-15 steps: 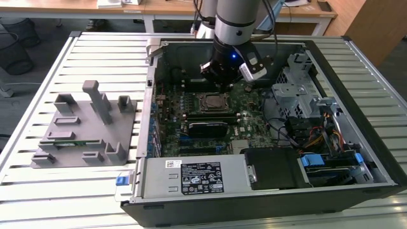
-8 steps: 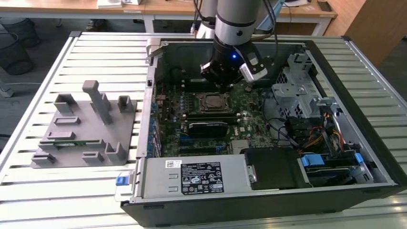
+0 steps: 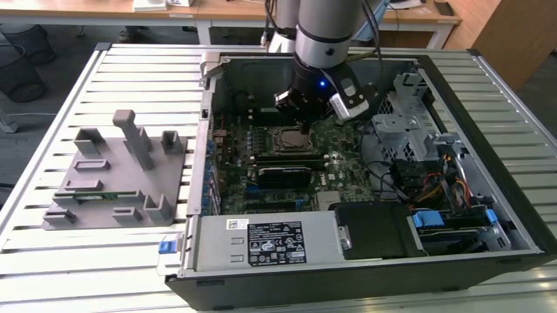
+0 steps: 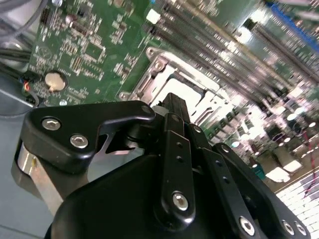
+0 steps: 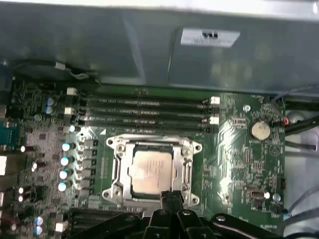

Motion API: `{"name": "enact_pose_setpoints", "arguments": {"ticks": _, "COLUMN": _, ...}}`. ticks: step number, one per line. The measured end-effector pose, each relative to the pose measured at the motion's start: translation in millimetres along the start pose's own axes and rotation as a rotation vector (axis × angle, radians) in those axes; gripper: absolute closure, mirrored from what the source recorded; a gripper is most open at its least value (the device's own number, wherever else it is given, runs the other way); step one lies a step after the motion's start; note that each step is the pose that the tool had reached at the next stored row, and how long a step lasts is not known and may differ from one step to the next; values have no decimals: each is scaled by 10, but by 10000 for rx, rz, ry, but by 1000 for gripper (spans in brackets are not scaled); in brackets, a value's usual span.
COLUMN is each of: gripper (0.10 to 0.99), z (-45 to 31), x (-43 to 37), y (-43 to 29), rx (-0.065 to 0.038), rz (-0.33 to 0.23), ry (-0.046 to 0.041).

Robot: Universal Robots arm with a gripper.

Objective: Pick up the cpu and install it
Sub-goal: 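Install the second cpu locking lever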

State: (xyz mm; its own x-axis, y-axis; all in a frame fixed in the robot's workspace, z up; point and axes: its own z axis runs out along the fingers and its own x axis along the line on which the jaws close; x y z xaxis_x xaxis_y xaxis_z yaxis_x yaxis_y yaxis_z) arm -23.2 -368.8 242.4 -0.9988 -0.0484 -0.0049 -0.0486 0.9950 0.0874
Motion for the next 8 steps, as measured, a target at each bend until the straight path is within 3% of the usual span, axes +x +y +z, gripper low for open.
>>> {"name": "enact_pose_setpoints", "arguments": {"ticks": 5, "gripper": 980, "z": -9, "x": 2, "y": -113, "rx": -16, "rz": 4, "ry": 59}}
{"name": "enact_pose_setpoints", "arguments": {"ticks": 6, "gripper": 980, "z": -10, "x": 1, "y": -118, "rx": -73, "rz": 10, "ry": 116}}
{"name": "enact_pose_setpoints", "arguments": {"ticks": 8, "gripper": 980, "z": -9, "x": -1, "y": -123, "rx": -295, "rz": 19, "ry": 219}}
